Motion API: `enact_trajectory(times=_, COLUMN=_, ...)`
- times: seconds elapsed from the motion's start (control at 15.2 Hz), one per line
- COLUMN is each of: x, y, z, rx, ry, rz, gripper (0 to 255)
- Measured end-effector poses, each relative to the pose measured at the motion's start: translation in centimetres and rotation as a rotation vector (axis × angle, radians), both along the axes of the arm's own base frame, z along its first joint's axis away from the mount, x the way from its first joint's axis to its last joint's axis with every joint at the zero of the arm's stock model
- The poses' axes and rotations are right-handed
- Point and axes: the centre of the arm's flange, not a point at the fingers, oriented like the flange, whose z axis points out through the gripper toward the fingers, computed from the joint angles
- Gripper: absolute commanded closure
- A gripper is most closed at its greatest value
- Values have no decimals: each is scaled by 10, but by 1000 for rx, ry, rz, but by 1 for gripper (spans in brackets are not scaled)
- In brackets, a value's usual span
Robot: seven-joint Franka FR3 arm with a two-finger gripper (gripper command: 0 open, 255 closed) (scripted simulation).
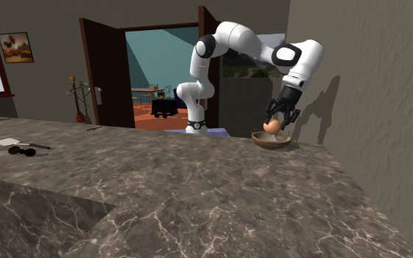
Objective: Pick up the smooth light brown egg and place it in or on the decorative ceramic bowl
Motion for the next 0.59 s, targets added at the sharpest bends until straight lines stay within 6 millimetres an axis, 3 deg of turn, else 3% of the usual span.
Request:
enact_trajectory(times=0.4, x=-1, y=0, z=-6, rx=0, ry=0, rz=0, gripper=255)
enact_trajectory(times=0.46, x=-1, y=0, z=-6, rx=0, ry=0, rz=0, gripper=0)
enact_trajectory(times=0.59, x=-1, y=0, z=-6, rx=0, ry=0, rz=0, gripper=0)
